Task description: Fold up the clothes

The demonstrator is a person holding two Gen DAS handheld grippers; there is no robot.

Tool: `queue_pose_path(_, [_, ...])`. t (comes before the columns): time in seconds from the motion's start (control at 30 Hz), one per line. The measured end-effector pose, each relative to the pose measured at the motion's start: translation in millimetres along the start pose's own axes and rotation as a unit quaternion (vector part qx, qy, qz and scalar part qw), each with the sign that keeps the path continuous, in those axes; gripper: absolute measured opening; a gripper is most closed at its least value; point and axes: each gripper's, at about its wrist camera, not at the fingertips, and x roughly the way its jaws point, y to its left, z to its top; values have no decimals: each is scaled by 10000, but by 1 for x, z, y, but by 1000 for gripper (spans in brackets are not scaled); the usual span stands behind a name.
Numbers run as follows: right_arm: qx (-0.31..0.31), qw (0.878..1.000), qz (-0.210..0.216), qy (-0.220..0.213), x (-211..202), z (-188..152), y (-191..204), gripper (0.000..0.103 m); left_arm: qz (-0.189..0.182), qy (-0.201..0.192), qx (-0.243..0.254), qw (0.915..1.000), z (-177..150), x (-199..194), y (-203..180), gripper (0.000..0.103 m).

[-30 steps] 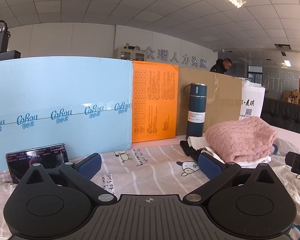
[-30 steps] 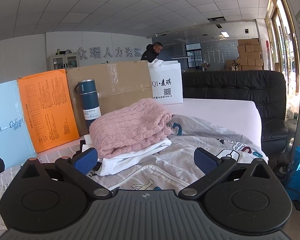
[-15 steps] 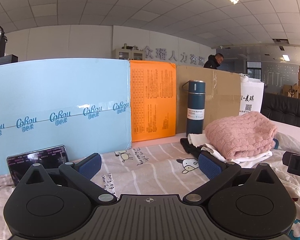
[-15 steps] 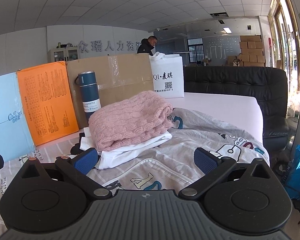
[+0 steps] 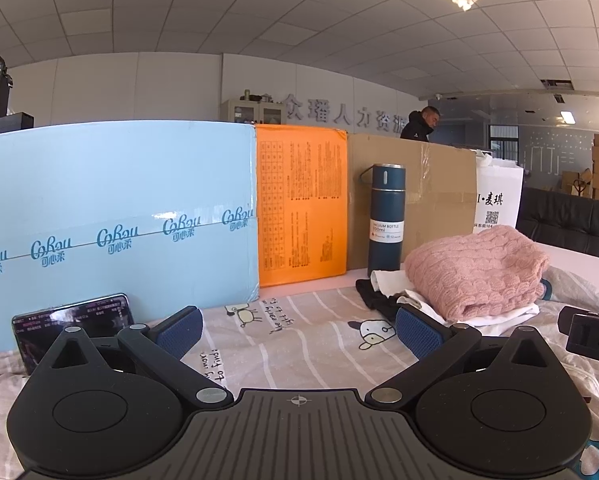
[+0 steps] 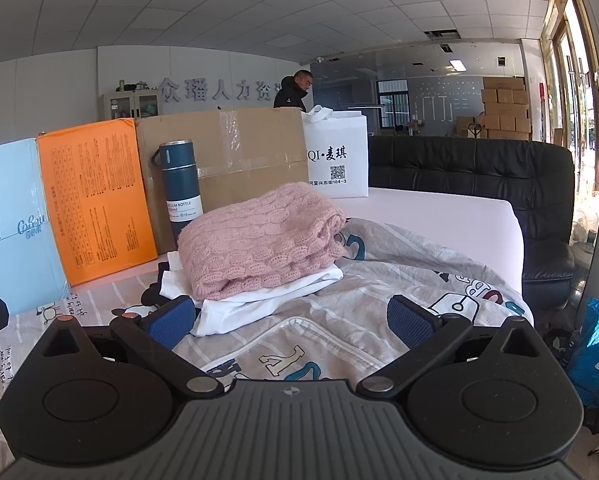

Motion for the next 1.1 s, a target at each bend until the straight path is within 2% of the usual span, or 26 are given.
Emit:
queue_pose_path(0.8, [-147,9999,-15,-42,-3,2,3,103,-111,-11,24,9999,0,-3,-2,103])
queue_pose_path(1.1, [-160,9999,-17,-31,-3,2,4,103,-60,-79,-128,9999,2,-4,1,103])
